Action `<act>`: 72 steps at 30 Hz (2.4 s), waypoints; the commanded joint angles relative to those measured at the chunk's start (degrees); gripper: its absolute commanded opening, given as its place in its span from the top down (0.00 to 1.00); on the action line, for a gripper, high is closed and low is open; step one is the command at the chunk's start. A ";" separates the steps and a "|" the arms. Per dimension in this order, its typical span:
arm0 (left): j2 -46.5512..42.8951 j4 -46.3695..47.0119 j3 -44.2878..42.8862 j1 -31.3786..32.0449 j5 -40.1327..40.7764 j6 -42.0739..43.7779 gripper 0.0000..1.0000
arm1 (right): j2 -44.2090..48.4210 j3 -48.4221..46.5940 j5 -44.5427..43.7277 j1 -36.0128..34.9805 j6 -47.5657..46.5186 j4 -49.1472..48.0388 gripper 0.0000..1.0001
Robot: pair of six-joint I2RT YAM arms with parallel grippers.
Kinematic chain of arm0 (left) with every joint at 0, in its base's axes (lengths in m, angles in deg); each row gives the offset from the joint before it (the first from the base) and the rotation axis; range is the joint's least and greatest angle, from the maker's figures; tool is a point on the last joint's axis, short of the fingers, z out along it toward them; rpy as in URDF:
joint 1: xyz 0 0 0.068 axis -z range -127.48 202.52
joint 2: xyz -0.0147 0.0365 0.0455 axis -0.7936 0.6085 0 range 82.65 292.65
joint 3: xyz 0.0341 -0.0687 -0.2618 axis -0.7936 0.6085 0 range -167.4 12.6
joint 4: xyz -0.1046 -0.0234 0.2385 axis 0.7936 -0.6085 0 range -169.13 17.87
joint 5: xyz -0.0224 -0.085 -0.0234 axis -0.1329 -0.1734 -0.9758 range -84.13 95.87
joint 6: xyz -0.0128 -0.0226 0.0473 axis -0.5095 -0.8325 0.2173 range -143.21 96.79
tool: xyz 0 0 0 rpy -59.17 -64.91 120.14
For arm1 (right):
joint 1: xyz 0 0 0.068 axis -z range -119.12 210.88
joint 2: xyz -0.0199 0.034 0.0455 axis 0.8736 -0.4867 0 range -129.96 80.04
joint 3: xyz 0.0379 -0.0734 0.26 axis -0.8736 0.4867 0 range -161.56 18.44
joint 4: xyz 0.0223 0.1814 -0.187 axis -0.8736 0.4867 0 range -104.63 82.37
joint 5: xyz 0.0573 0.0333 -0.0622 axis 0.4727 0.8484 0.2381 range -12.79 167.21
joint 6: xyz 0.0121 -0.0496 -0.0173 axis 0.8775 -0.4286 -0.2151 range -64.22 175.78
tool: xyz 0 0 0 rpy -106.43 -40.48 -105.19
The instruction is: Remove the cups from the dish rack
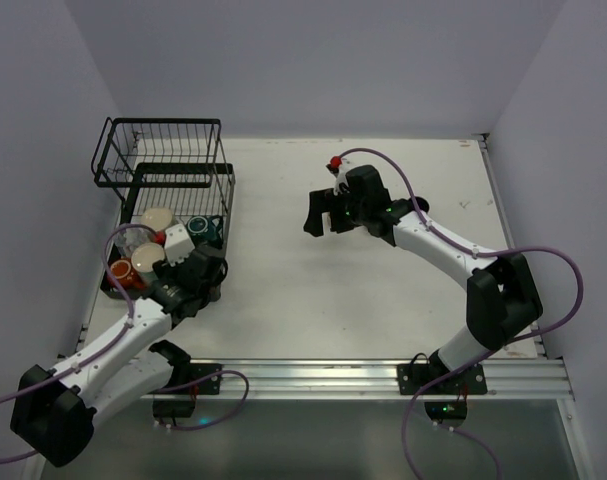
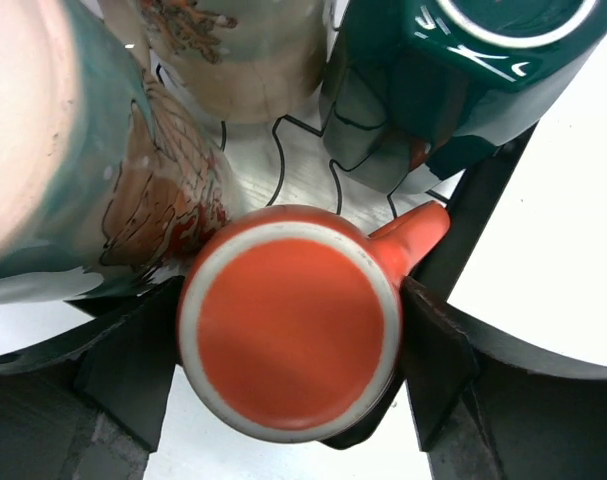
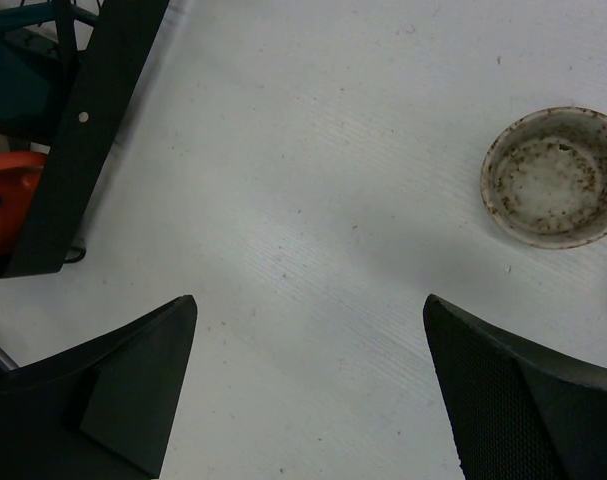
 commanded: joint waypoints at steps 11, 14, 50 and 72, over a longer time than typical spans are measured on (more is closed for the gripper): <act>-5.17 0.99 -4.68 0.17 0.27 2.87 0.66 | 2.95 0.62 4.54 -0.18 2.02 -4.08 0.04; -6.66 -0.33 -6.62 0.17 -0.70 4.01 0.71 | 4.09 1.85 8.24 -0.18 3.60 -6.11 0.04; 0.88 64.52 -5.31 2.98 -57.56 -11.01 0.86 | 34.51 37.80 19.93 -2.55 36.29 -58.13 0.25; 3.54 73.06 -4.08 6.94 -61.35 -14.88 0.78 | 24.32 33.23 14.75 -6.33 42.71 -74.14 0.52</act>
